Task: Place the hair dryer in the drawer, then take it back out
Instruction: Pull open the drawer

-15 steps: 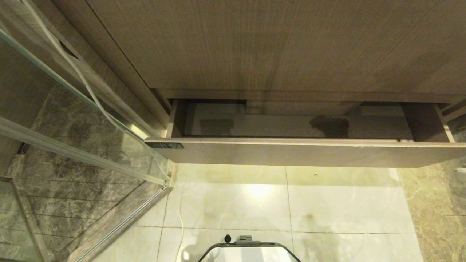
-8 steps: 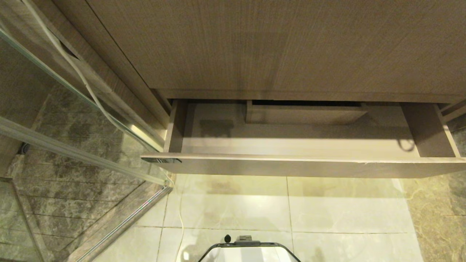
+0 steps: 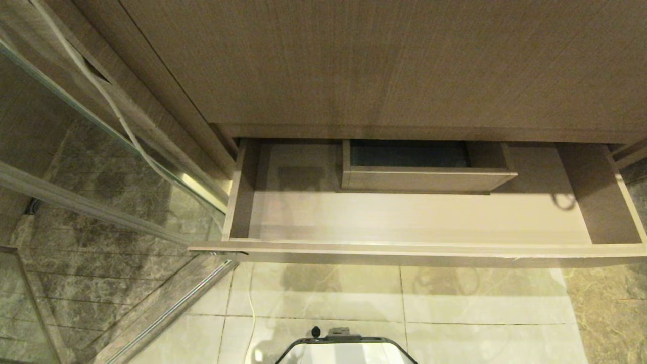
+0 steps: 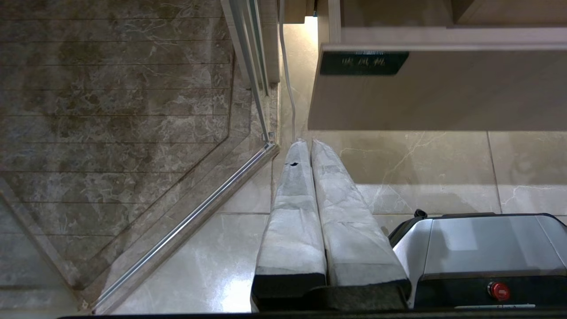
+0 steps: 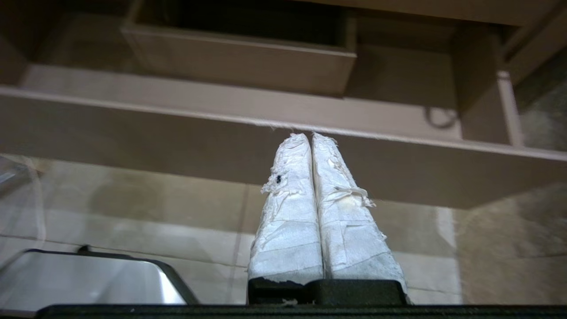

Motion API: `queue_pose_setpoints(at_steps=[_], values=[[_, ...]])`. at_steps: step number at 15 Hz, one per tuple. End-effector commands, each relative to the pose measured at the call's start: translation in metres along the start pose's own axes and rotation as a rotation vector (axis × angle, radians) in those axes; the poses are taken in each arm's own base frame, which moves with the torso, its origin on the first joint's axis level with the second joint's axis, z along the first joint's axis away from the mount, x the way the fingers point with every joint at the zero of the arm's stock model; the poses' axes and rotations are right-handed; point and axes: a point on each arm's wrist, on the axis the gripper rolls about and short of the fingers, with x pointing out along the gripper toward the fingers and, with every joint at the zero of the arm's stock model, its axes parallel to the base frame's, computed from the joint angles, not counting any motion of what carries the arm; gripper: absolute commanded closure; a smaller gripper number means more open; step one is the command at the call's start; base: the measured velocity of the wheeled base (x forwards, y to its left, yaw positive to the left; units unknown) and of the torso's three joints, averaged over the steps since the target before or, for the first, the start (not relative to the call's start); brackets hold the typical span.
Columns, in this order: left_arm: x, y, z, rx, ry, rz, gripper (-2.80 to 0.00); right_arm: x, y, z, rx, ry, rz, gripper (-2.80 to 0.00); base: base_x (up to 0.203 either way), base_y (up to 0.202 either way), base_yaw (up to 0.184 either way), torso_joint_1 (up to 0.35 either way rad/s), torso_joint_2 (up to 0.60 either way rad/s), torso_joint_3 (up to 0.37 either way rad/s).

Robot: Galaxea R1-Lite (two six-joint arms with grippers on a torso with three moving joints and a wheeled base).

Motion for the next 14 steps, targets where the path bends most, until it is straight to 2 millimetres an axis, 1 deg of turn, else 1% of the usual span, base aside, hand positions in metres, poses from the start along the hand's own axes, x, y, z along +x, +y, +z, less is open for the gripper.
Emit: queue_pose_setpoints(at_steps=[1, 2, 4, 7, 10, 14], values=[[0.0001, 0.0000, -0.0004, -0.001, 0.001, 0.000, 0.00, -0.0042, 0.0009, -0.0154, 0.014, -0.003, 0.071, 0.00, 0.000, 0.000, 0.000, 0.000, 0.00, 0.000], [0.0000, 0.0000, -0.0002, -0.001, 0.001, 0.001, 0.00, -0.0043, 0.0012, -0.0164, -0.011, 0.001, 0.099, 0.00, 0.000, 0.000, 0.000, 0.000, 0.00, 0.000], [0.0001, 0.0000, -0.0004, -0.001, 0.001, -0.001, 0.00, -0.0045, 0.0019, -0.0210, -0.006, 0.044, 0.125, 0.00, 0.000, 0.000, 0.000, 0.000, 0.00, 0.000], [0.0001, 0.0000, -0.0006, -0.001, 0.003, -0.001, 0.00, -0.0046, 0.0020, -0.0223, 0.005, 0.057, 0.124, 0.00, 0.000, 0.000, 0.000, 0.000, 0.00, 0.000], [0.0000, 0.0000, 0.0000, -0.001, 0.000, -0.001, 0.00, -0.0046, 0.0020, -0.0229, 0.060, 0.067, 0.121, 0.00, 0.000, 0.000, 0.000, 0.000, 0.00, 0.000], [0.0000, 0.0000, 0.0000, -0.001, 0.000, 0.000, 0.00, -0.0047, 0.0021, -0.0231, 0.053, 0.069, 0.122, 0.00, 0.000, 0.000, 0.000, 0.000, 0.00, 0.000]])
